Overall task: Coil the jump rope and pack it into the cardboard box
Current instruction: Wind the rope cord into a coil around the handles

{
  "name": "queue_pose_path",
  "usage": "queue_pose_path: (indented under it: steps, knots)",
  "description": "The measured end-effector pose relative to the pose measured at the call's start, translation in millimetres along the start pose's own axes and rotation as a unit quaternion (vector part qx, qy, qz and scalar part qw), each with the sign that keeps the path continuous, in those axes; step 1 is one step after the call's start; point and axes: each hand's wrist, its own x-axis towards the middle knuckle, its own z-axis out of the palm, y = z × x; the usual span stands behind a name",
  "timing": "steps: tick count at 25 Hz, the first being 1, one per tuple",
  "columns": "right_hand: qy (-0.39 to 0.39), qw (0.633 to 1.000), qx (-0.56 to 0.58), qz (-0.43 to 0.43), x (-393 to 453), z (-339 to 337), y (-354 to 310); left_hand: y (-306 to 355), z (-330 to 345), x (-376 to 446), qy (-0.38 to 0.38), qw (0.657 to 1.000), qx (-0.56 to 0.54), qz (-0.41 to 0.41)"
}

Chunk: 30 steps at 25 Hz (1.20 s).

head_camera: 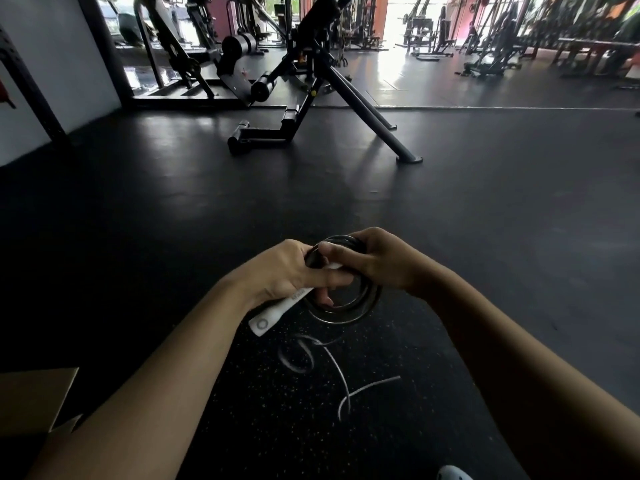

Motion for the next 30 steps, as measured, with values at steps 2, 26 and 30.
queue_pose_path:
  steps: [2, 26, 30]
  knots:
    - [0.033, 0.999, 0.032, 0.018, -2, -2, 1, 5, -3, -3, 0.013, 1.0, 0.013, 0.014]
    - [0.222, 0.88, 0.414, 0.074, 3, 63, -20, 21, 48, 15, 0.441, 0.815, -0.366, 0.088]
    - [0.224, 0.922, 0.31, 0.057, 8, 45, -7, 7, 35, 13, 0.318, 0.865, -0.378, 0.089]
